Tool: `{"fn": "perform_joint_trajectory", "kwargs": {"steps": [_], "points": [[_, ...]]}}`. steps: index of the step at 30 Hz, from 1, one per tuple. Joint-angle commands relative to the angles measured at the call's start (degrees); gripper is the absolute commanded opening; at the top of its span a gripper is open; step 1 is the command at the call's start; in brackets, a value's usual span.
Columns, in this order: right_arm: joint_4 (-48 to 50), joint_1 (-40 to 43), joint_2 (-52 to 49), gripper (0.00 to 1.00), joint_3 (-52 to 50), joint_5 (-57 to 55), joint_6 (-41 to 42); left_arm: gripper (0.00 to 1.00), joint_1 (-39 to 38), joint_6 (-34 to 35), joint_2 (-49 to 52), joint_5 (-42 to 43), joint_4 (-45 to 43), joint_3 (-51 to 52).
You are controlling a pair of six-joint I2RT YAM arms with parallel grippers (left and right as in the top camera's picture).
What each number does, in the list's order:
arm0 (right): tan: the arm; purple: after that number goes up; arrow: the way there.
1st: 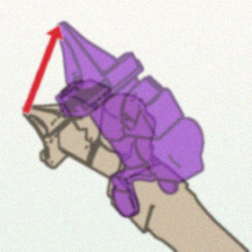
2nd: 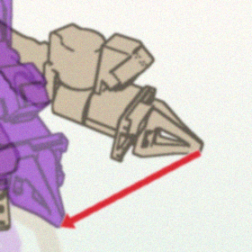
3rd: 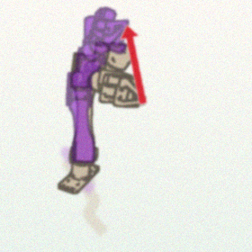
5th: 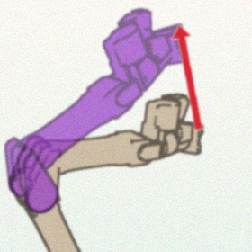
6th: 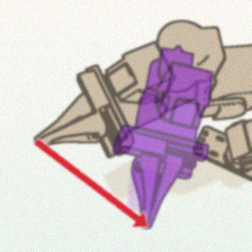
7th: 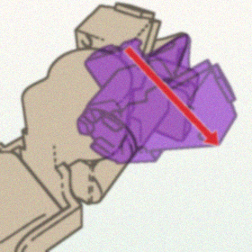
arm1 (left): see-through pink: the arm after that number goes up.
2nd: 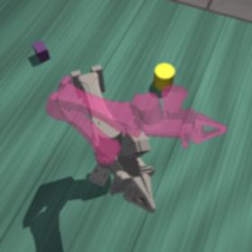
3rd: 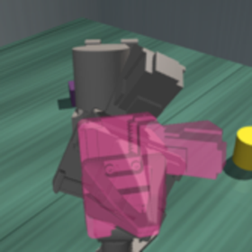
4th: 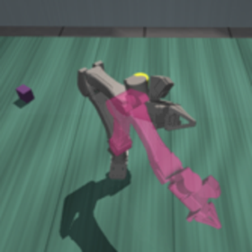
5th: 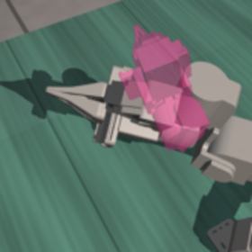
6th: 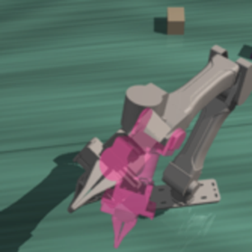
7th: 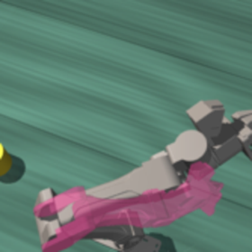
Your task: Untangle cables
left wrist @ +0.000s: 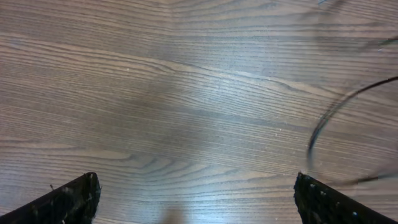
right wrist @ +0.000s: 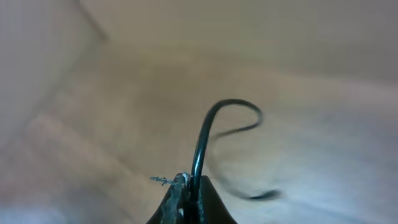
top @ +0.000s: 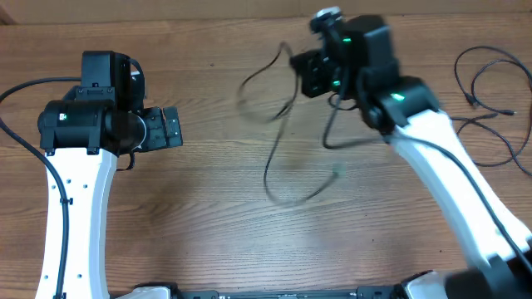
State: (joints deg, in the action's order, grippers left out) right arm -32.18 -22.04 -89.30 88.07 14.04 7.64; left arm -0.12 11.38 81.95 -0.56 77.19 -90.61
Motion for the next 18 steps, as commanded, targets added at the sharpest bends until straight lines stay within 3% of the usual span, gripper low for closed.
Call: {"fn": "perform_joint_trajectory", "kwargs": {"steps": [1, 6, 14, 16, 18], "points": [[-0.7, 1.36, 8.31, 0.04, 1.07, -11.87, -0.24, 0.99, 0.2, -1.09, -0.96, 0.59, -0.04, -1.07], [-1.84, 7.41, 17.38, 0.04, 1.07, -26.67, -1.36, 1.0, 0.2, -1.09, -0.96, 0.59, -0.04, -1.09], [-8.74, 19.19, 18.25, 0.06, 1.05, -26.01, -3.28, 1.0, 0.2, -1.09, -0.96, 0.59, -0.04, -1.09], [-11.39, 19.91, 16.57, 0.29, 1.03, -21.88, -6.23, 0.99, 0.2, -1.09, -0.96, 0.59, -0.04, -1.09], [-14.38, 19.91, 13.05, 0.64, 1.03, -14.71, -11.65, 0.99, 0.2, -1.09, -0.96, 0.59, -0.04, -1.09]]}}
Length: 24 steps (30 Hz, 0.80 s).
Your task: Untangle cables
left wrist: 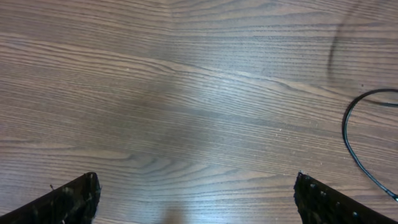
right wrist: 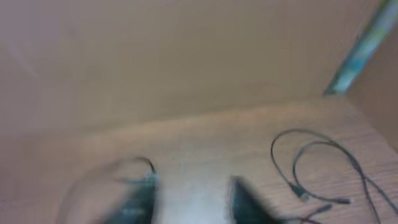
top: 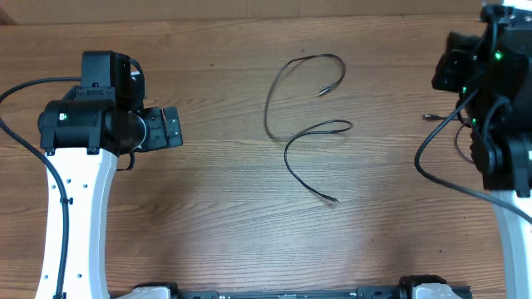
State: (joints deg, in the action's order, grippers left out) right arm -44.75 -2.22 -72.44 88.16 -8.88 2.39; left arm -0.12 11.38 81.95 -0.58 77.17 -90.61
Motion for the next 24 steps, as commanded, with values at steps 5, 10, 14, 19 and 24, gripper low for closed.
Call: {"fn": "perform_joint_trajectory", "kwargs": {"steps": [5, 10, 14, 19, 24], "points": [[-7.76, -1.05, -15.47, 0.99, 0.94, 31.34, -14.97, 1.0, 0.2, -1.09, -0.96, 0.61, -0.02, -1.09], [-11.69, -4.66, -25.68, 1.0, 0.94, 32.17, -22.12, 1.0, 0.2, -1.09, -0.96, 0.61, -0.02, -1.09], [-19.93, -7.54, -30.77, 1.0, 0.94, 35.93, -40.81, 1.0, 0.2, -1.09, -0.96, 0.61, -0.02, -1.09], [-21.79, -9.05, -33.59, 1.0, -0.42, 36.0, -47.91, 1.0, 0.2, -1.07, -0.96, 0.61, -0.02, -1.09], [-17.42, -9.03, -34.21, 1.0, -4.55, 35.98, -47.93, 1.0, 0.2, -1.09, -0.96, 0.61, -0.02, -1.07]]}}
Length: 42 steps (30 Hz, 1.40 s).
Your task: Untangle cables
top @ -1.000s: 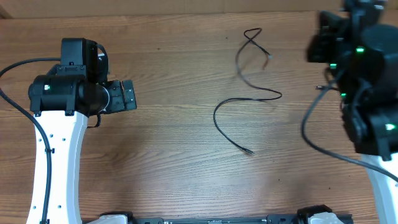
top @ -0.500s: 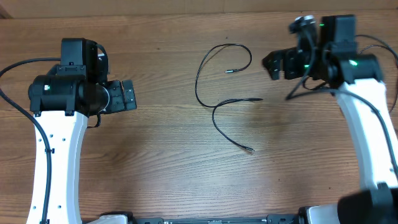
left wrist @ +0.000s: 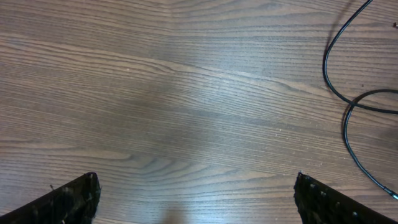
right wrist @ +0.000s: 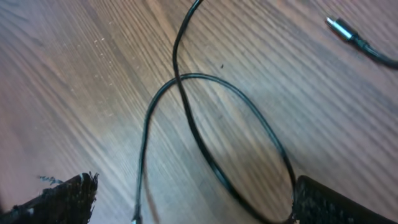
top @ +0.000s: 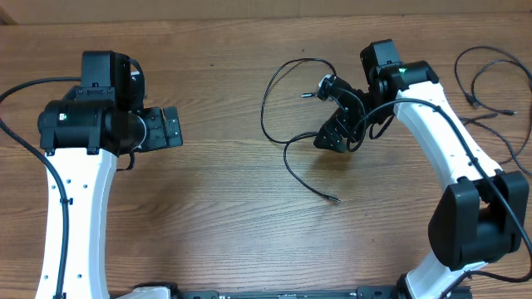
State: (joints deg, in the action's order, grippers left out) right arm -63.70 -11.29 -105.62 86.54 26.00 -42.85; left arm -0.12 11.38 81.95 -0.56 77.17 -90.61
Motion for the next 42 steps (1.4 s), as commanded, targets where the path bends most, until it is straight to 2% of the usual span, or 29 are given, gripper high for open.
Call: {"fn": "perform_joint_trajectory", "kwargs": {"steps": [1, 6, 7, 9, 10, 11, 18, 23, 25, 30, 34, 37, 42], "points": [[2.25, 0.04, -1.03, 1.0, -3.8, 1.09, -2.69, 1.0, 0.2, -1.09, -0.96, 0.59, -0.02, -1.09], [8.48, 0.04, -1.05, 1.0, -10.27, 1.11, -2.64, 1.0, 0.2, -1.09, -0.96, 0.59, -0.02, -1.09], [9.77, 0.04, -1.09, 0.96, -11.39, 1.14, -2.64, 1.0, 0.2, -1.09, -0.96, 0.59, -0.02, -1.09], [11.78, 0.04, -1.09, 0.43, -13.25, 1.16, -2.56, 0.99, 0.2, -1.09, -0.96, 0.59, -0.02, -1.09], [12.11, 0.04, -1.09, 0.12, -13.62, 1.16, -1.73, 0.99, 0.2, -1.09, -0.96, 0.59, -0.02, -1.07], [12.28, 0.04, -1.09, 0.04, -13.62, 1.14, -0.74, 1.0, 0.2, -1.09, -0.96, 0.59, -0.02, -1.07], [11.54, 0.31, -1.07, 0.04, -8.98, 0.85, 9.6, 1.0, 0.2, -1.09, -0.96, 0.59, -0.02, -1.09], [5.44, 2.08, -1.05, 0.04, 3.96, -7.17, 26.95, 1.0, 0.2, -1.09, -0.96, 0.59, -0.02, -1.09], [-0.31, 3.1, -1.05, 0.04, 12.28, -8.87, 30.49, 1.0, 0.2, -1.09, -0.96, 0.59, -0.02, -1.09], [-9.38, 6.03, -1.05, 0.04, 31.43, -14.93, 36.33, 1.0, 0.2, -1.09, -0.96, 0.59, -0.02, -1.07], [-12.28, 9.38, -1.05, 0.04, 43.98, -20.63, 38.6, 1.0, 0.2, -1.09, -0.96, 0.59, -0.02, -1.09], [-12.15, 13.2, -1.01, 0.04, 49.75, -28.24, 38.6, 1.0, 0.2, -1.09, -0.96, 0.59, -0.02, -1.09], [-11.43, 19.3, -1.01, 0.04, 51.23, -39.43, 40.96, 1.0, 0.2, -1.09, -0.96, 0.59, -0.02, -1.09]]}}
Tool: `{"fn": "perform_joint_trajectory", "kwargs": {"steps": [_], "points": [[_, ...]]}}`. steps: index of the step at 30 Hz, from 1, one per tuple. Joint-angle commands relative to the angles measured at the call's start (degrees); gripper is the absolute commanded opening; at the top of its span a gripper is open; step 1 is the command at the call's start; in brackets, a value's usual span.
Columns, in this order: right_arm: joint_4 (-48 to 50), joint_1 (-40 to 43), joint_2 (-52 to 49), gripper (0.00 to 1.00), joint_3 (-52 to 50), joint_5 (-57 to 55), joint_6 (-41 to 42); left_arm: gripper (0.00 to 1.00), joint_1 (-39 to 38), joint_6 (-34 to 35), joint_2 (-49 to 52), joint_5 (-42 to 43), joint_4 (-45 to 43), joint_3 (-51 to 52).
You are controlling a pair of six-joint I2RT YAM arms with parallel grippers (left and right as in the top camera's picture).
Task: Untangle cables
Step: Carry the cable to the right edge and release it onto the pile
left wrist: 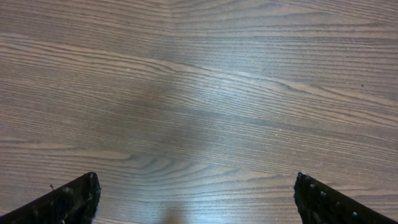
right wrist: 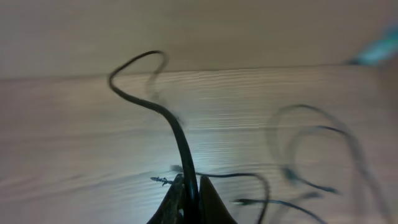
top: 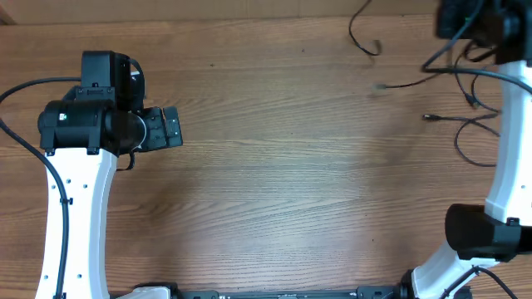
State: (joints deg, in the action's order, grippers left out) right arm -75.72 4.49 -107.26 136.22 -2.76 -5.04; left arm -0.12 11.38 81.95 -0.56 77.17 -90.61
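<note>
My right gripper is shut on a thin black cable, which rises from the jaws and curls over to the upper left. In the overhead view that cable hangs blurred near the table's back edge, left of the right arm's head at the far right back corner. Other black cables lie on the table's right side; the right wrist view shows them blurred. My left gripper is open over bare wood, with nothing between its fingers.
The wooden table runs under both arms. A loose plug end lies next to the right-hand cables. The left arm stands over the table's left side.
My right gripper was open low over a looped cable at the table's centre. It is now shut on a cable, raised at the far right back, and the centre holds no cable. The left arm is unchanged.
The right gripper first held a cable lifted over the centre. Then it was at the far right with its fingers apart, and one cable lay looped at the centre. Later it hung open over that loop. Now it grips a cable at the back right.
</note>
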Motion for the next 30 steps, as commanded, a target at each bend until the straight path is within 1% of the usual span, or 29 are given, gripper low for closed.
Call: {"fn": "perform_joint_trajectory", "kwargs": {"steps": [1, 4, 5, 8, 9, 10, 14, 16, 17, 18, 20, 21, 22, 23, 24, 25, 26, 29, 30], "points": [[0.74, 5.73, 0.63, 0.04, 1.53, -14.1, 6.38, 1.0, 0.2, -1.09, -0.96, 0.59, -0.02, -1.09], [1.09, 10.78, 0.63, 0.04, 1.53, -16.28, 12.09, 1.0, 0.2, -1.09, -0.96, 0.59, -0.02, -1.07], [1.09, 13.77, 0.63, 0.04, 1.53, -16.28, 15.39, 1.0, 0.2, -1.09, -0.96, 0.59, -0.02, -1.09], [0.87, 19.06, 0.63, 0.04, 1.53, -16.24, 23.08, 1.0, 0.2, -1.09, -0.96, 0.59, -0.02, -1.09], [0.76, 19.89, 0.63, 0.04, 1.53, -16.22, 24.3, 1.0, 0.2, -1.09, -0.96, 0.59, -0.02, -1.09], [0.33, 22.1, 0.63, 0.04, 1.53, -15.96, 27.61, 1.0, 0.2, -1.09, -0.96, 0.59, -0.02, -1.09], [0.35, 26.56, 0.63, 0.04, 1.46, -14.47, 29.42, 1.0, 0.2, -1.09, -0.96, 0.59, -0.02, -1.09], [0.42, 28.02, 0.61, 0.13, 1.42, -14.32, 30.58, 1.0, 0.2, -1.09, -0.96, 0.59, -0.02, -1.09], [0.42, 28.68, 0.61, 0.18, 1.4, -14.27, 30.58, 0.99, 0.2, -1.09, -0.96, 0.59, -0.02, -1.09], [0.39, 29.22, 0.61, 0.2, 1.38, -14.27, 30.58, 0.99, 0.2, -1.09, -0.96, 0.59, -0.02, -1.09], [0.33, 30.03, 0.61, 0.2, 1.36, -14.12, 30.56, 1.0, 0.2, -1.09, -0.96, 0.59, -0.02, -1.09], [0.17, 30.14, 0.61, 0.23, 1.36, -14.12, 30.56, 0.99, 0.2, -1.09, -0.96, 0.59, -0.02, -1.09], [0.13, 30.16, 0.61, 0.33, 1.27, -14.12, 30.56, 0.99, 0.2, -1.09, -0.96, 0.59, -0.02, -1.07], [0.15, 30.14, 0.61, 0.38, 1.11, -14.12, 30.53, 1.0, 0.2, -1.09, -0.96, 0.59, -0.02, -1.09], [0.0, 30.14, 0.61, 0.47, 0.98, -14.1, 30.56, 1.0, 0.2, -1.09, -0.96, 0.59, -0.02, -1.09], [-0.2, 30.14, 0.59, 0.52, 0.98, -14.08, 30.56, 1.0, 0.2, -1.09, -0.96, 0.59, -0.02, -1.09], [-0.7, 30.14, 0.5, 0.6, 0.98, -13.73, 30.56, 1.0, 0.2, -1.09, -0.96, 0.59, -0.02, -1.09], [-1.6, 30.14, 0.46, 0.75, 0.98, -11.74, 30.53, 1.0, 0.2, -1.09, -0.96, 0.59, -0.02, -1.09], [-1.62, 30.14, 0.46, 0.77, 0.98, -11.34, 30.53, 1.0, 0.2, -1.07, -0.96, 0.59, -0.02, -1.09]]}}
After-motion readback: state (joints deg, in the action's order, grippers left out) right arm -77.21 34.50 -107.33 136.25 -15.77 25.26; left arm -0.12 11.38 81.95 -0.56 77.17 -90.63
